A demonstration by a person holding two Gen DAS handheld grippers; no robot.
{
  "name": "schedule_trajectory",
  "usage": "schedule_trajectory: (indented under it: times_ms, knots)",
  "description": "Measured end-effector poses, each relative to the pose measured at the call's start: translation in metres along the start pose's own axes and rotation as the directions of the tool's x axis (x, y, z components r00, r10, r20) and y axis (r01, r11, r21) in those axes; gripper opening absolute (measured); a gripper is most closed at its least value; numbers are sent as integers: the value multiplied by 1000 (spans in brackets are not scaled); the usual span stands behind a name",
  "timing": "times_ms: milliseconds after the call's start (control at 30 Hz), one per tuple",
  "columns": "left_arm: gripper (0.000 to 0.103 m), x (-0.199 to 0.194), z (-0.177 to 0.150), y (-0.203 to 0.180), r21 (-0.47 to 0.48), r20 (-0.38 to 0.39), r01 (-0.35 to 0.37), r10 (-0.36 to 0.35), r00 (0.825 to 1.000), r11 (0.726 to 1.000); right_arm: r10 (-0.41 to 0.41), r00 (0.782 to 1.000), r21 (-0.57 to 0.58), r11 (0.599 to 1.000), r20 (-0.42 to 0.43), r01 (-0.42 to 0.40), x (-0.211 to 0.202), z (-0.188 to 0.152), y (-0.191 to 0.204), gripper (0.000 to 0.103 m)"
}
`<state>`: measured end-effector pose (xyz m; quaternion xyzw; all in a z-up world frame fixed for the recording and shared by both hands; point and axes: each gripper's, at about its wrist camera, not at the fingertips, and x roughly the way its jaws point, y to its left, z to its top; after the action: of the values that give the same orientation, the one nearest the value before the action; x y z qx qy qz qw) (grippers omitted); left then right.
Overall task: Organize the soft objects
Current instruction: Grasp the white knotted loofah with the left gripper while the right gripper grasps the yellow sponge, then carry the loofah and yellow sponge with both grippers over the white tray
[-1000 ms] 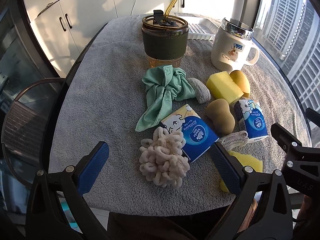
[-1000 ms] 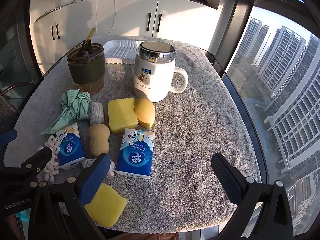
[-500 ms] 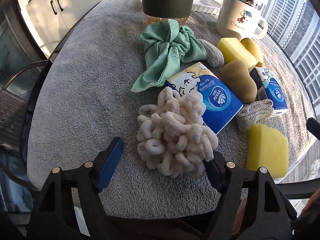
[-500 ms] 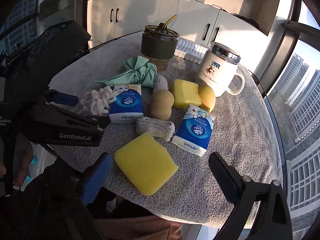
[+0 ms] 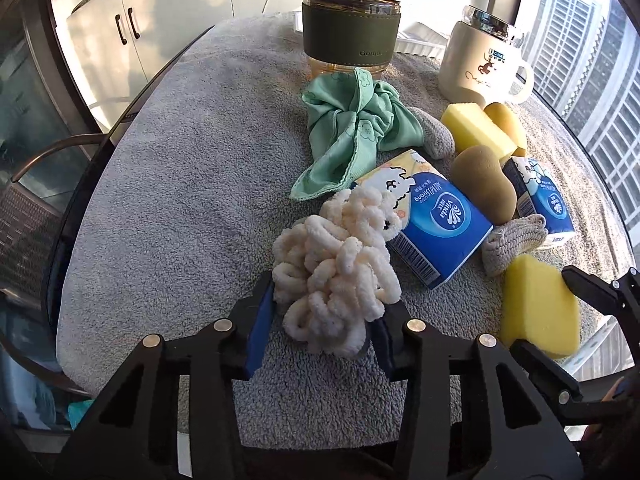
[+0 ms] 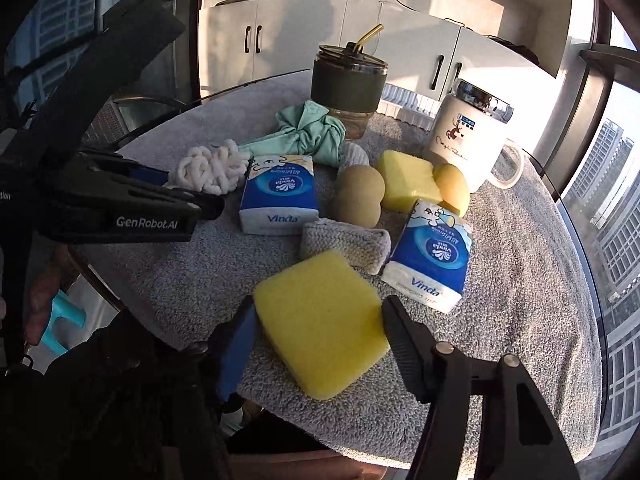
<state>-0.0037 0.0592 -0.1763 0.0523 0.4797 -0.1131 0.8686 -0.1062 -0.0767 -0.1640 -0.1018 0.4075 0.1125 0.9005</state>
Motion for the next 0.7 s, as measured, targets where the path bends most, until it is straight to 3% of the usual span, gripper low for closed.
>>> schedule_trajectory:
  times_ms: [133,267,333,400,500,700]
  knots:
    - [36,-3,-1,6,-14,10,15,-15,1000,1000,21,1000,0,1000,9,-21,-1,-2,-3,62]
    - [36,-4,-3,5,-6,22,16,-16,1000,1000,-82,996,-62,995,25,83,2,-8,3,90]
    - [36,-4,-4,5,-4,25,19,-19,999,1000,-60,998,-54,997,23,61,7,-12,0,88]
    - [34,-6,-5,5,-7,30,20,-20,999,1000,48,998,19,999,38,-49,7,-15,-10,65]
    - [32,-8,-4,6,-13,34,19,-18,999,1000,77,996,53,995,39,-79,5,-15,-15,61]
    - [31,-24,-1,8,-14,58,1,0,998,1000,28,997,10,1000,68,-29,-14,-8,-13,60]
